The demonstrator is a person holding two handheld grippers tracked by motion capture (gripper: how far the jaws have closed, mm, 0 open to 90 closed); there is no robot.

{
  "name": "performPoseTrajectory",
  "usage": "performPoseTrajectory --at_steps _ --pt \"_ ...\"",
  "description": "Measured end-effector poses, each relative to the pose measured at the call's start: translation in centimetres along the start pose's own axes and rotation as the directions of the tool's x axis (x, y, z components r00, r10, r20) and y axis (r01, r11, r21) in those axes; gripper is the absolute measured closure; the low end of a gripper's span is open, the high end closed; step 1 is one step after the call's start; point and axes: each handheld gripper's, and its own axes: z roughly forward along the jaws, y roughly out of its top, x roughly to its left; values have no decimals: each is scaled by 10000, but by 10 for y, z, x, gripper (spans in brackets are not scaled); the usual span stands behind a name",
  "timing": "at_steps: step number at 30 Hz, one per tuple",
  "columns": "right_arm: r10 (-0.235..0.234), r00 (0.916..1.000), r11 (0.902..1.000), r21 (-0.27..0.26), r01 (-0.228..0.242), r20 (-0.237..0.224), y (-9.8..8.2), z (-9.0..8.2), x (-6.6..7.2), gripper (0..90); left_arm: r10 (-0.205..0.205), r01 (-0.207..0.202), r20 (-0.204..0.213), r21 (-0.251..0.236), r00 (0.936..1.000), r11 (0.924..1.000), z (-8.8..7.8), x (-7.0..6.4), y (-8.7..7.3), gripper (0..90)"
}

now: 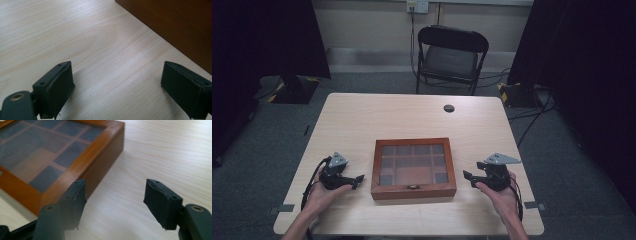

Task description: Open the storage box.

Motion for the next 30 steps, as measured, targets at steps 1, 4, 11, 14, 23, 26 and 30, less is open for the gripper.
performPoseTrajectory --at_steps 1,4,11,14,23,26,30 --pt "0 10000 10000 0 0 0 0 0 0 355 0 0 0 0 10000 10000 0 0 0 102" --pt "-244 9995 9996 -162 241 -190 6 -4 7 399 -1 1 1 -5 10000 10000 0 0 0 102" --pt "-721 9934 9969 -392 689 -887 22 -10 21 464 0 0 0 -1 10000 10000 0 0 0 102" --pt "-940 9884 9952 -366 902 -1189 28 -10 27 484 -1 1 -1 -1 10000 10000 0 0 0 102" --pt "-1449 9707 9894 -198 1438 -1916 39 4 45 562 -1 1 0 2 10000 10000 0 0 0 102" --pt "-1582 9621 9873 -239 1568 -2222 44 8 52 573 2 -2 -1 1 10000 10000 0 0 0 102" --pt "-1813 9438 9832 -289 1804 -2763 50 14 62 597 10 -10 -2 4 10000 10000 0 0 0 102"
